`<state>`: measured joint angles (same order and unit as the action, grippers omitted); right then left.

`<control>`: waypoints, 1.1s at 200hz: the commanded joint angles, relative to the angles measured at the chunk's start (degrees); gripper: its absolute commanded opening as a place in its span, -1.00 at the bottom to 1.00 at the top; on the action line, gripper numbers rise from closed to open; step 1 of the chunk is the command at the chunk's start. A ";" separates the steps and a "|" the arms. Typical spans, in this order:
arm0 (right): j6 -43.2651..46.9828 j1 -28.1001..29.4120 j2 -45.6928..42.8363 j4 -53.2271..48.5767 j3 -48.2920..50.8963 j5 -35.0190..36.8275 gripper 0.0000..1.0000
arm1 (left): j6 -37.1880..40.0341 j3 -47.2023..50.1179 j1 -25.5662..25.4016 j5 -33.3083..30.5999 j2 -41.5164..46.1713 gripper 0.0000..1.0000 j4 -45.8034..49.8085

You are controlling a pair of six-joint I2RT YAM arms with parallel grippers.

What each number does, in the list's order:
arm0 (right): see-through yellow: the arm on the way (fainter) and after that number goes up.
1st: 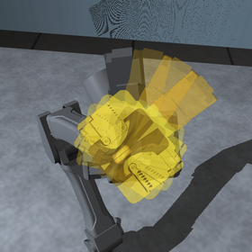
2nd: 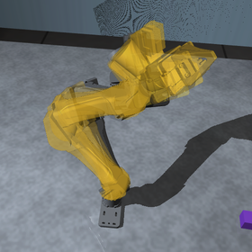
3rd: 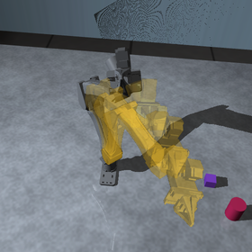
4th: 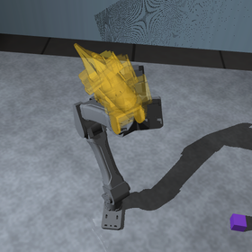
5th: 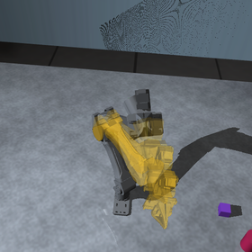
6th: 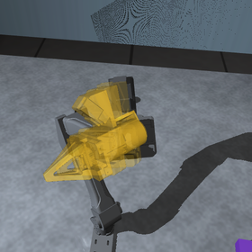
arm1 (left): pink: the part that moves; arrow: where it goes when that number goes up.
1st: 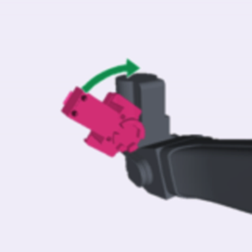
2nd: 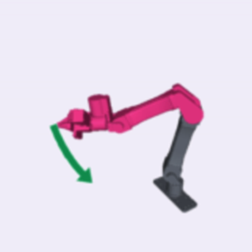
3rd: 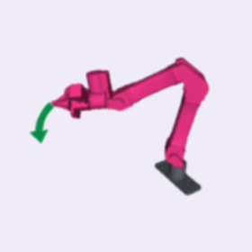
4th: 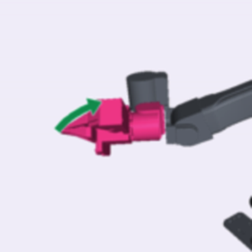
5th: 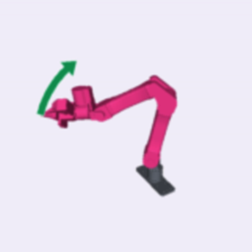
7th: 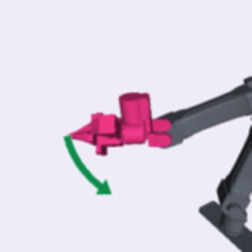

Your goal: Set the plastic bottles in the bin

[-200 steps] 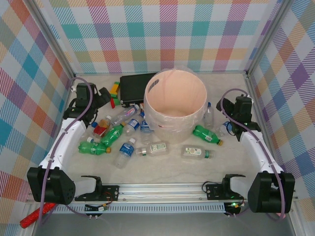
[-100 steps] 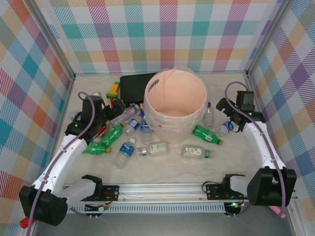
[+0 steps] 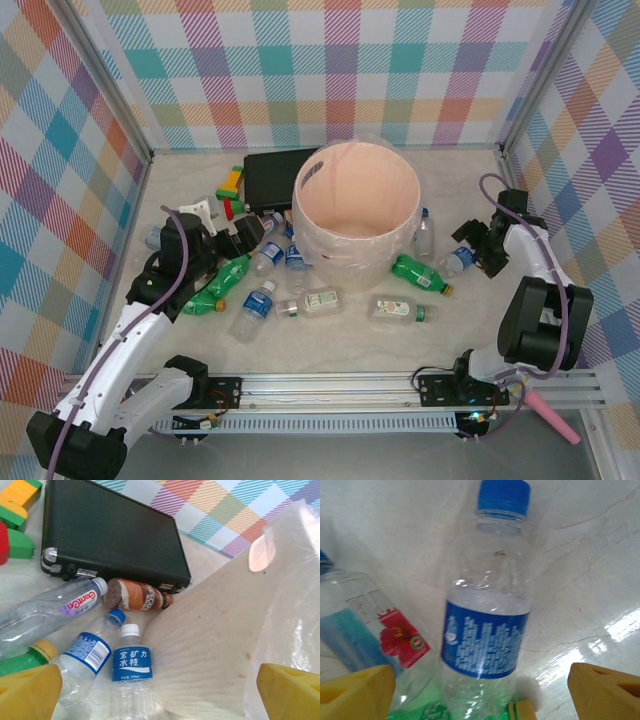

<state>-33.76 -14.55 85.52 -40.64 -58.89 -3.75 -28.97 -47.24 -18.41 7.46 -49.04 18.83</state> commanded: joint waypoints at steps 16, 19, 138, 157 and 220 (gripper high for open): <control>-0.09 -2.01 4.67 -3.63 -4.67 -1.29 0.78 | 1.10 0.40 -0.83 2.73 0.26 0.99 -1.56; 0.00 -2.06 5.12 -3.84 -5.07 -1.12 0.78 | 1.21 0.40 -0.88 2.95 0.20 0.99 -1.58; -0.35 -2.15 15.03 -1.99 -5.65 -5.99 0.60 | 1.75 -0.74 -1.36 2.29 -0.85 0.99 -0.56; -0.08 -2.16 15.40 -1.01 -4.73 -6.69 0.58 | 1.75 -1.00 -1.36 2.51 -1.14 0.99 -0.14; 0.73 -2.12 14.84 -0.32 -4.57 -7.19 0.28 | 1.76 -1.65 -1.37 1.25 -0.46 0.99 1.50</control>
<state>-33.56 -16.25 101.10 -41.15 -63.83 -9.80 -28.45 -47.18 -19.11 9.39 -50.24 19.38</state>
